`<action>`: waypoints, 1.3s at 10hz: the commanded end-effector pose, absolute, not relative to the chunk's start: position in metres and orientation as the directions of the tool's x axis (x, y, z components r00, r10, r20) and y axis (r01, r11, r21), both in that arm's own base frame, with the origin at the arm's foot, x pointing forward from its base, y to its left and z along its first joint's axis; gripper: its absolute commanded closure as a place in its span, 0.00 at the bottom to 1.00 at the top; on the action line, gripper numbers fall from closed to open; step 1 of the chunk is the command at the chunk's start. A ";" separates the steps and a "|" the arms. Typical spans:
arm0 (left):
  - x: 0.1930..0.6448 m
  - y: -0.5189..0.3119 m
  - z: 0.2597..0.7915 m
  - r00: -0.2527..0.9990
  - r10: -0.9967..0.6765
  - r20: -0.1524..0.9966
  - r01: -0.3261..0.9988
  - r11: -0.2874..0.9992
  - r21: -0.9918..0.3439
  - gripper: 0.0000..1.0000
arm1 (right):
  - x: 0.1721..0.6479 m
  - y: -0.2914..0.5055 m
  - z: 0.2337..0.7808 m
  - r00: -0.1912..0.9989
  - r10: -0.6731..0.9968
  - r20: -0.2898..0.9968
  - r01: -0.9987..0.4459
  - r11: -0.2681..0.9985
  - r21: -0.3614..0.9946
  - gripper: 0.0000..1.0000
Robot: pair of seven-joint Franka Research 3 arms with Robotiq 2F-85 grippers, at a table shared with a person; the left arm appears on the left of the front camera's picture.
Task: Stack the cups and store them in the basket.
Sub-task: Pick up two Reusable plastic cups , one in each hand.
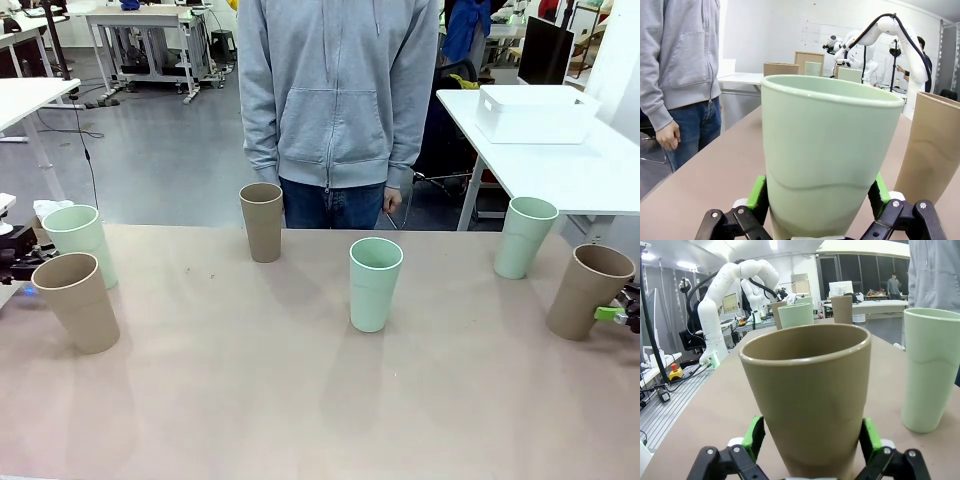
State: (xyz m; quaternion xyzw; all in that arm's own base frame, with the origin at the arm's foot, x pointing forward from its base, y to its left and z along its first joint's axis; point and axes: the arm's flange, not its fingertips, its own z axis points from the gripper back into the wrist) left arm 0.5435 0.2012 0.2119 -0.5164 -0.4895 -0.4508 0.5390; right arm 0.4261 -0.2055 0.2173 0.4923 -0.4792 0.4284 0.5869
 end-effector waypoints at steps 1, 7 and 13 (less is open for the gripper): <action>0.534 0.187 0.213 0.075 0.030 0.997 0.993 0.092 -0.078 0.00 | 0.427 -0.191 0.223 0.202 0.032 0.979 -0.965 0.179 0.193 0.00; 0.536 0.178 0.206 0.068 0.051 0.996 0.993 0.090 -0.073 0.00 | 0.426 -0.173 0.223 0.195 0.009 0.981 -0.965 0.181 0.190 0.00; 0.537 0.173 0.206 0.078 0.055 0.995 0.992 0.096 -0.083 0.00 | 0.425 -0.169 0.223 0.217 0.017 0.976 -0.961 0.179 0.210 0.00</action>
